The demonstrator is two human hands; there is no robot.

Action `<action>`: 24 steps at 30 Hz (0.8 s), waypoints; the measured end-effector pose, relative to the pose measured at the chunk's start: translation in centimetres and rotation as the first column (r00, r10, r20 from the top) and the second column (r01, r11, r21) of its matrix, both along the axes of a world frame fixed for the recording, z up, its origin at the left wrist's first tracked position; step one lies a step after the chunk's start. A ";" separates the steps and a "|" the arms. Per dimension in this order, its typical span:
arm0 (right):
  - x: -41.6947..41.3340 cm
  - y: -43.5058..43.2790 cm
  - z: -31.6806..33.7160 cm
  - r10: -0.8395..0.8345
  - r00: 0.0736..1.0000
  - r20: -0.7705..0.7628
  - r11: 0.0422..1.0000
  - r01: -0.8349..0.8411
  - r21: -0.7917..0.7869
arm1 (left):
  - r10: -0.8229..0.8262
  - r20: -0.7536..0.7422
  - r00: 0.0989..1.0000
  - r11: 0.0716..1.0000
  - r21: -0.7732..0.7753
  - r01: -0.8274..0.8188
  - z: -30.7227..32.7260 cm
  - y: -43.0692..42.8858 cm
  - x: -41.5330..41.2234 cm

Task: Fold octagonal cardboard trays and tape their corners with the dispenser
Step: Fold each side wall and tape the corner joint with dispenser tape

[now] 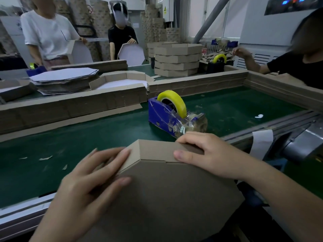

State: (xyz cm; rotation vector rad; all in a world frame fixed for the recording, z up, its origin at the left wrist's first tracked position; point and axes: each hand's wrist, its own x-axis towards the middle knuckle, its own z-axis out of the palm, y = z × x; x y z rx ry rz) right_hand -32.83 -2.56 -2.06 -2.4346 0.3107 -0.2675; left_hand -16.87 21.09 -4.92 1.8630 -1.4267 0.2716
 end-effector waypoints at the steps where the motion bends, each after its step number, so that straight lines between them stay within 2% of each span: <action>1: 0.3 0.3 0.1 -0.001 1.000 0.001 1.000 0.001 -0.022 | -0.050 0.044 0.998 0.998 0.026 0.049 1.1 -1.2 -0.8; 5: 0.7 0.7 0.3 0.013 1.000 0.015 0.999 -0.013 -0.041 | -0.144 0.081 0.986 0.986 0.100 0.136 2.9 -4.0 -2.1; 9: -0.2 -0.5 1.2 -0.011 0.998 0.063 0.979 -0.002 0.201 | -0.161 0.091 0.983 0.987 0.003 0.162 2.6 -4.0 -2.0; 13: -0.6 -0.7 1.4 -0.072 0.973 0.218 0.908 -0.026 0.418 | -0.120 0.083 0.989 0.987 -0.097 0.128 2.1 -3.4 -1.7; 17: -0.3 0.0 1.4 -0.068 0.973 0.222 0.921 -0.024 0.389 | -0.121 0.019 0.993 0.987 -0.105 0.122 1.3 -2.9 -1.6; 24: 0.6 0.6 1.4 -0.057 0.978 0.201 0.960 -0.001 0.279 | -0.104 0.004 0.995 0.988 -0.114 0.104 1.0 -2.3 -1.1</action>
